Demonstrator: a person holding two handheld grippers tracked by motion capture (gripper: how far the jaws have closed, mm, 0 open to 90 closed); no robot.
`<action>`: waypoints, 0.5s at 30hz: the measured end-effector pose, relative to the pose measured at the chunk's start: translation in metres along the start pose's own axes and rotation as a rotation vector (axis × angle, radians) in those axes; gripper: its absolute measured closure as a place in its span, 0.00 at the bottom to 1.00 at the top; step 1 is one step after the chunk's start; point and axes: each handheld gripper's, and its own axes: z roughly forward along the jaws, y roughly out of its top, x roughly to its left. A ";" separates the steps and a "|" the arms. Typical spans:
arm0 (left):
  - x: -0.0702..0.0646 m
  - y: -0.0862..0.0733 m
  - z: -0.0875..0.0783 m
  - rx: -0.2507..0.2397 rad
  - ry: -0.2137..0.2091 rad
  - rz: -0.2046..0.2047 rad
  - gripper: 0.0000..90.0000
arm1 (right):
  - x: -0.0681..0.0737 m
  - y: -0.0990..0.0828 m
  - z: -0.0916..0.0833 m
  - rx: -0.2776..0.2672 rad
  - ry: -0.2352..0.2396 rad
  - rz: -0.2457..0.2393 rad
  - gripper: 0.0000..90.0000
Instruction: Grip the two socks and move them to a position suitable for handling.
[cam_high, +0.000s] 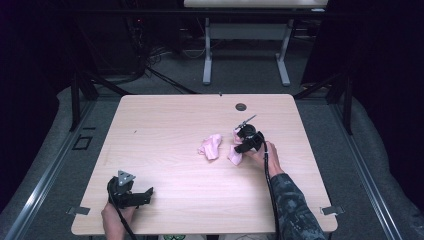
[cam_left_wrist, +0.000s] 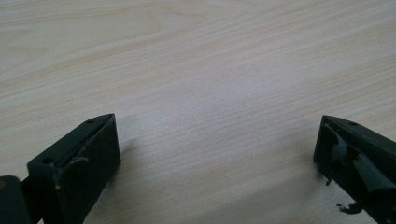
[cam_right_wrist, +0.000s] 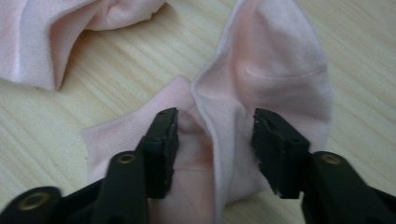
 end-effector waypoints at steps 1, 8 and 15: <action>0.000 0.000 0.000 0.000 0.000 0.000 0.00 | 0.000 0.000 0.000 0.000 0.000 0.000 0.63; 0.000 0.000 0.000 0.001 0.002 -0.003 0.01 | 0.000 -0.005 0.000 -0.053 -0.006 0.058 0.93; 0.000 0.000 0.000 0.001 0.003 -0.003 0.01 | -0.001 -0.005 -0.010 -0.062 0.015 0.087 0.94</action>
